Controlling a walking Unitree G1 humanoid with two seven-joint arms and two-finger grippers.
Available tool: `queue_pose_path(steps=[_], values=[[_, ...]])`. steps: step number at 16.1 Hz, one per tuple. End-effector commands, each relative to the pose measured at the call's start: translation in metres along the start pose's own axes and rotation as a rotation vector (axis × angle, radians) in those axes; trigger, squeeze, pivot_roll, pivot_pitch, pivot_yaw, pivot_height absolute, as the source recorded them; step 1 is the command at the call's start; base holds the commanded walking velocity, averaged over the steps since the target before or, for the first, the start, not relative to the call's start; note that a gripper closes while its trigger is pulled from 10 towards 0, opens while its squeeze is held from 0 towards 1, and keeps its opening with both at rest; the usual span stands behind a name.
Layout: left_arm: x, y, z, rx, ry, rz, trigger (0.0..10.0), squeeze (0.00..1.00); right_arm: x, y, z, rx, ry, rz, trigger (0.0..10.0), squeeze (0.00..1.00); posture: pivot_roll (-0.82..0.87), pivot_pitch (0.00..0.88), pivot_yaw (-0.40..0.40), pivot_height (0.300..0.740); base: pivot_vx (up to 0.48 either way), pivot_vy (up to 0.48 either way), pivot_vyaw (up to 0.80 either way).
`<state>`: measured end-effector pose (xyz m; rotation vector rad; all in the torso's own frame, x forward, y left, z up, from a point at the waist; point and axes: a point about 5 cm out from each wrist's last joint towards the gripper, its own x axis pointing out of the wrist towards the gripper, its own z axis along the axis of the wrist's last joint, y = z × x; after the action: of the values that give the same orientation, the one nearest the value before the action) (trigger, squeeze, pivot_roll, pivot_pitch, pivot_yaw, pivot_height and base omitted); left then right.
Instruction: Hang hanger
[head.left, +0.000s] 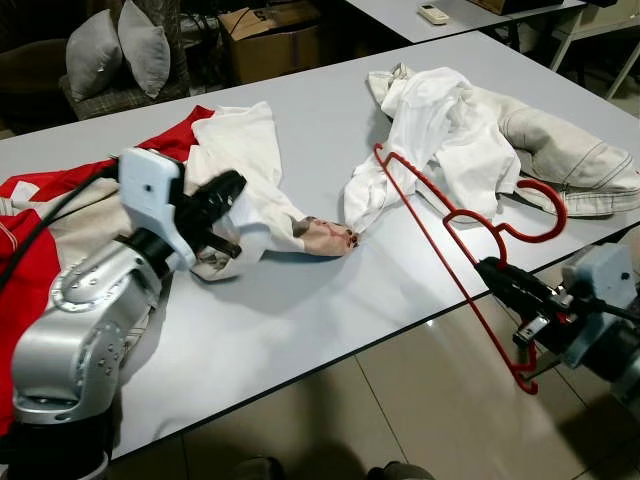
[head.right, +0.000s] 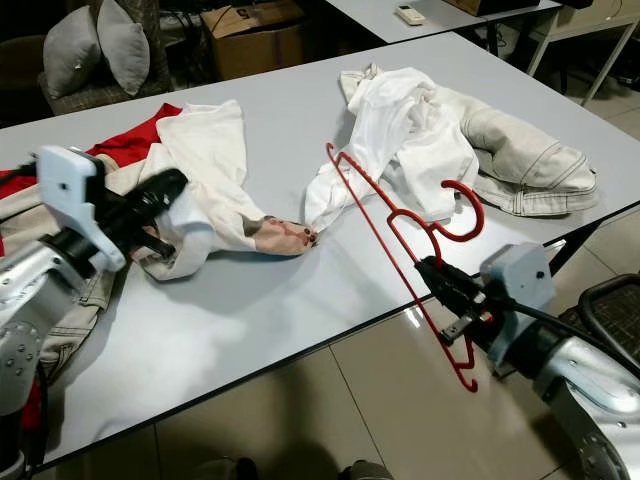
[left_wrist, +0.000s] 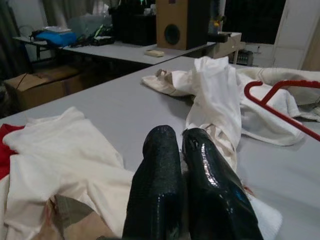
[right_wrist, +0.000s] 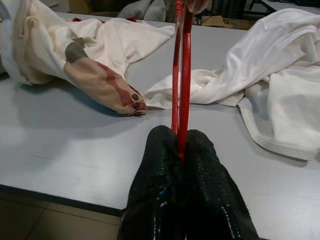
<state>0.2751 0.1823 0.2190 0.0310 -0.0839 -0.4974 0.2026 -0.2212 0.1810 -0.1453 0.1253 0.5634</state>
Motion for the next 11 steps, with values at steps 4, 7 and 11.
queue_pose_path(steps=[4, 7, 11], values=[[-0.009, 0.022, 0.045, -0.02, -0.265, 0.071, 0.0, 0.0, -0.006, -0.003, 0.012, 0.034, -0.08, -0.008, 10.0, 0.0, -0.19, 0.099, 0.065, 0.74, 0.0, 0.0, 0.0], [-0.005, 0.029, 0.069, -0.008, -0.363, 0.065, 0.0, 0.0, -0.009, 0.012, 0.011, 0.048, -0.057, 0.146, 10.0, 0.0, -0.19, 0.091, 0.065, 0.74, 0.0, 0.0, 0.0], [0.003, 0.025, 0.078, -0.052, -0.41, 0.045, 0.0, 0.0, -0.008, 0.009, 0.01, 0.062, -0.077, 0.106, 10.0, 0.0, -0.19, 0.076, 0.076, 0.74, 0.0, 0.0, 0.0]])
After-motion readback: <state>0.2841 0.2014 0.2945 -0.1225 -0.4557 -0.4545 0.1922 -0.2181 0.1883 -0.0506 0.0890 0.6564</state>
